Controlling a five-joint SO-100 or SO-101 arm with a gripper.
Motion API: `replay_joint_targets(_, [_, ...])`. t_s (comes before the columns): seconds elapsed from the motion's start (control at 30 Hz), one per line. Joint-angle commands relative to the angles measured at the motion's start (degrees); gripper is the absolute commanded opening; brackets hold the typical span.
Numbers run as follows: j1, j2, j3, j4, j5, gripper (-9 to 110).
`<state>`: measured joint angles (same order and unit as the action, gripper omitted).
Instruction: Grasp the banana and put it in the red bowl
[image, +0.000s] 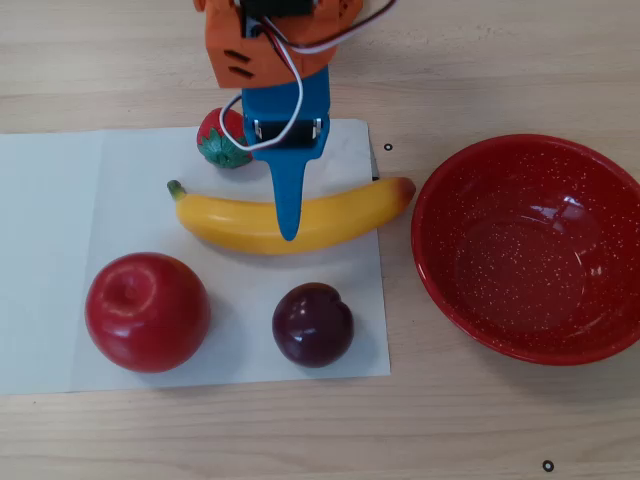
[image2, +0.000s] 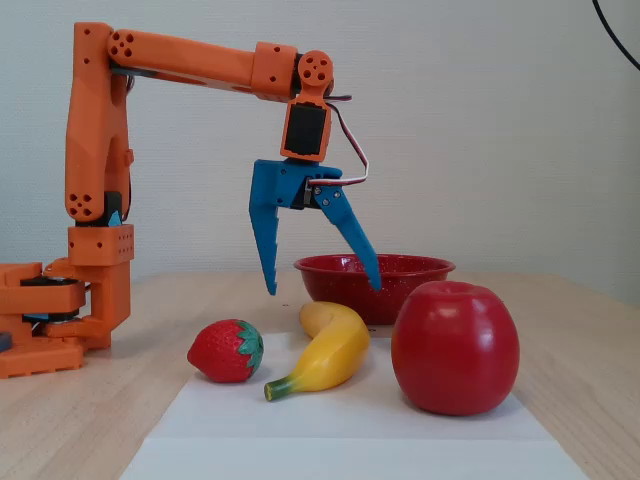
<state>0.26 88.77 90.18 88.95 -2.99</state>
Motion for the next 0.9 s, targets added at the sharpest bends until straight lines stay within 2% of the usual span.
replay_joint_targets(0.0, [2.02,2.90,-1.41,-2.02,1.85,53])
replay_joint_targets(0.33, [3.08,1.32,3.34,-3.25,3.60,68])
replay_joint_targets(0.87, [3.08,-2.46,6.33,-10.28,3.78,70])
